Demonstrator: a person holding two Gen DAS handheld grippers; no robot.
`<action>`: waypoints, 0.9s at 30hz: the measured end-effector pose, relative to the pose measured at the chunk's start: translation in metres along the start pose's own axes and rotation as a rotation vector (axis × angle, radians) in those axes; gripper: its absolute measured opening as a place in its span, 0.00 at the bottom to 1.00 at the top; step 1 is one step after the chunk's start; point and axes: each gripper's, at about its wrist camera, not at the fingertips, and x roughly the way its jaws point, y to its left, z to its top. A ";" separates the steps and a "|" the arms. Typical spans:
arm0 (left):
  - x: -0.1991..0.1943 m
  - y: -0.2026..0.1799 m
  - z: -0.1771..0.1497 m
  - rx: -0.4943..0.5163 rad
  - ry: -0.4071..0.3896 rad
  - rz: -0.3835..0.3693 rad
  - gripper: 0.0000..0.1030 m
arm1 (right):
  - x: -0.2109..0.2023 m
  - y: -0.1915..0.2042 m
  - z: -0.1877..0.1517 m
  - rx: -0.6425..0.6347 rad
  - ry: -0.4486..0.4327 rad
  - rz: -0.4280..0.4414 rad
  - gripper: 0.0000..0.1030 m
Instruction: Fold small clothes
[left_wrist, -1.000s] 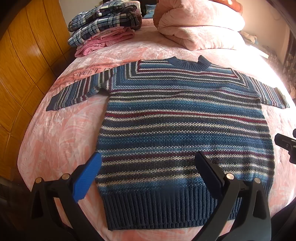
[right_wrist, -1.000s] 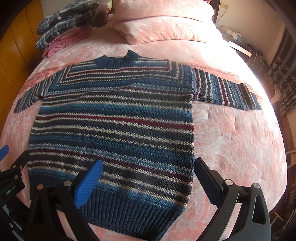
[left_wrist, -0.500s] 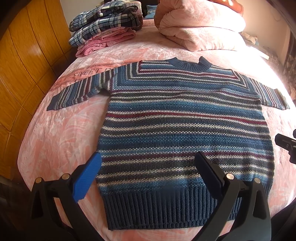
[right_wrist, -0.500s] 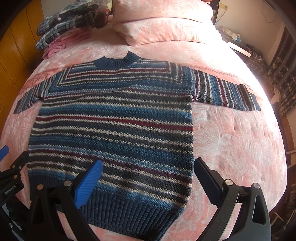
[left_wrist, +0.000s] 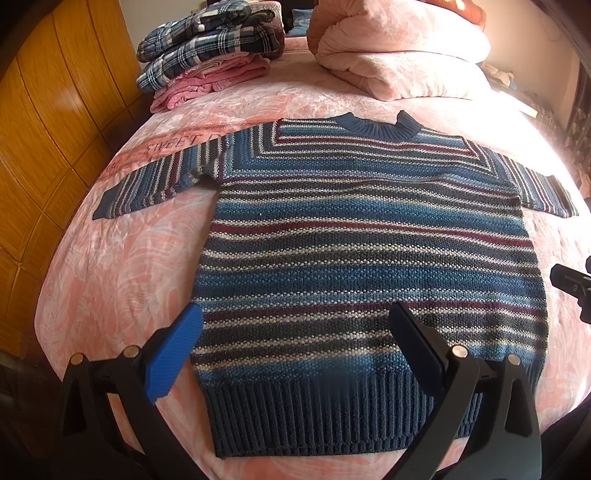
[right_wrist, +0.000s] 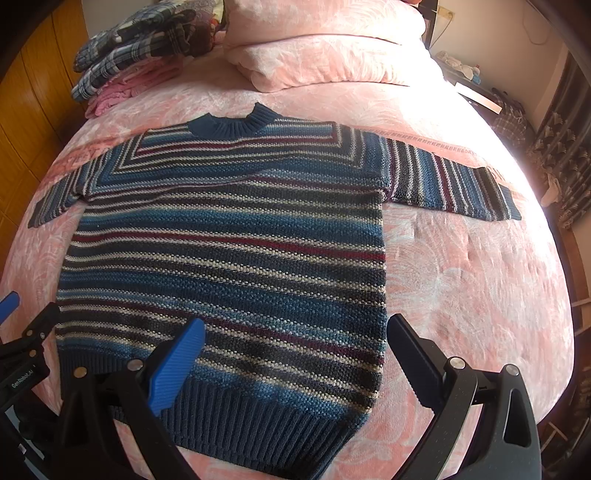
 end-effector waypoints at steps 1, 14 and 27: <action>0.000 0.000 0.000 -0.001 0.001 0.000 0.97 | 0.000 0.000 0.000 0.001 -0.001 -0.001 0.96; 0.002 -0.002 0.001 0.005 0.000 0.003 0.97 | -0.001 -0.002 0.000 0.001 -0.010 0.005 0.96; 0.045 -0.018 0.077 -0.066 -0.022 0.034 0.97 | 0.035 -0.133 0.088 0.254 0.049 0.001 0.96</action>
